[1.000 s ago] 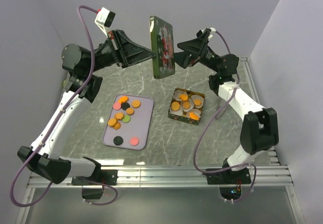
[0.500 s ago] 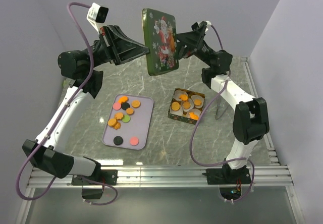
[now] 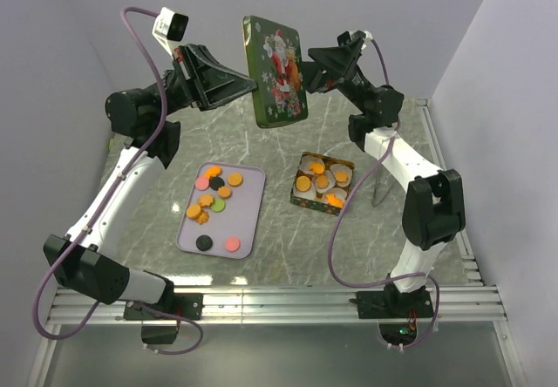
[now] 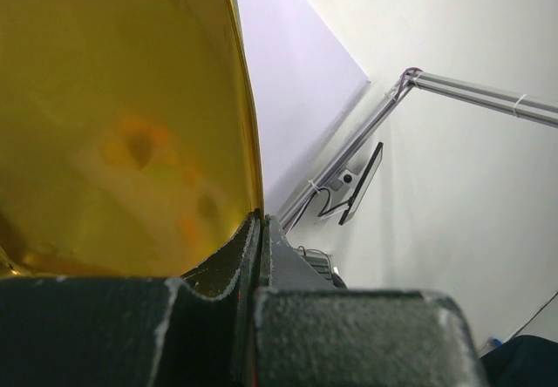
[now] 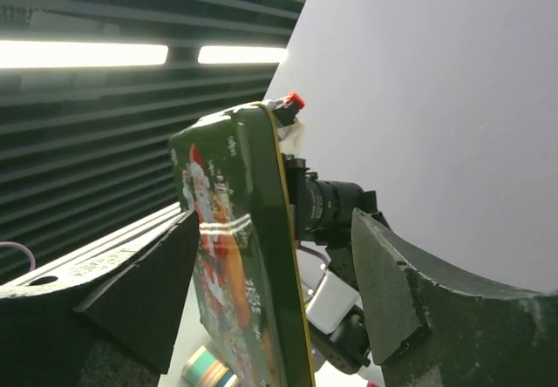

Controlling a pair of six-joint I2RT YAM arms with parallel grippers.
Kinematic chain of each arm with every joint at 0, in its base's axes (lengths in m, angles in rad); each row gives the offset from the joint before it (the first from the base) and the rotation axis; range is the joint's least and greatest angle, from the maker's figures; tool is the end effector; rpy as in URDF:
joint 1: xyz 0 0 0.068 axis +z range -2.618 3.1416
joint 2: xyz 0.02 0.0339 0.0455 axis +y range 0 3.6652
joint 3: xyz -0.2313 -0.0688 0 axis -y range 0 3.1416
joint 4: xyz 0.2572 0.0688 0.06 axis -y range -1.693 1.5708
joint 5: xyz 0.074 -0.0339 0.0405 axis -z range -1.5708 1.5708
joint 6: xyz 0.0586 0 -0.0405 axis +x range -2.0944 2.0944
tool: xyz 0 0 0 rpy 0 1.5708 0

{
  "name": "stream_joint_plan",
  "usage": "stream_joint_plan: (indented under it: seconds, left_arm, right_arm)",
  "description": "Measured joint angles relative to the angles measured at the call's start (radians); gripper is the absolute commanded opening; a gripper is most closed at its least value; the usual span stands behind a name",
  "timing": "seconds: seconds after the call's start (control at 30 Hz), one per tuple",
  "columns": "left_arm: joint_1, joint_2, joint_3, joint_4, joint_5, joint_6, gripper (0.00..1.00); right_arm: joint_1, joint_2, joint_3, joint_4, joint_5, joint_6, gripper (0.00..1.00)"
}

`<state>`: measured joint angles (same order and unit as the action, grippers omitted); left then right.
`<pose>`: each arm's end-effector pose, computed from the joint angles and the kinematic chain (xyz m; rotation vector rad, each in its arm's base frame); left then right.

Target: Pack the cookies

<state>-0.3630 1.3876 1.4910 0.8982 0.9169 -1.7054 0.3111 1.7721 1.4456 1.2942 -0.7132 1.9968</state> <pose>0.2514 -0.1452 0.5195 0.4597 1.2047 -2.0976 0.3655 0.1578 0.4119 -0.0378 1.1712 2.3210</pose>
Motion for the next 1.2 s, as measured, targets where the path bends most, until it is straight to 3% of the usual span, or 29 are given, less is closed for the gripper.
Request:
stream_joint_plan:
  seconds: [0.33, 0.5, 0.9, 1.2]
  left_arm:
    - [0.002, 0.052, -0.039, 0.134, -0.02, -0.084, 0.0]
    - [0.003, 0.08, -0.042, 0.165, -0.025, -0.11, 0.0]
    - [0.066, 0.132, -0.045, 0.292, -0.05, -0.226, 0.0]
    - [0.071, 0.158, -0.057, 0.299, -0.06, -0.237, 0.0]
  right_arm:
    - [0.013, -0.014, 0.075, 0.008, -0.066, 0.002, 0.7]
    - [0.016, -0.022, 0.073, 0.005, -0.108, 0.002, 0.62]
    - [0.013, -0.143, -0.071, 0.002, -0.146, 0.002, 0.49]
    - [-0.025, -0.157, -0.096, 0.0, -0.145, 0.002, 0.32]
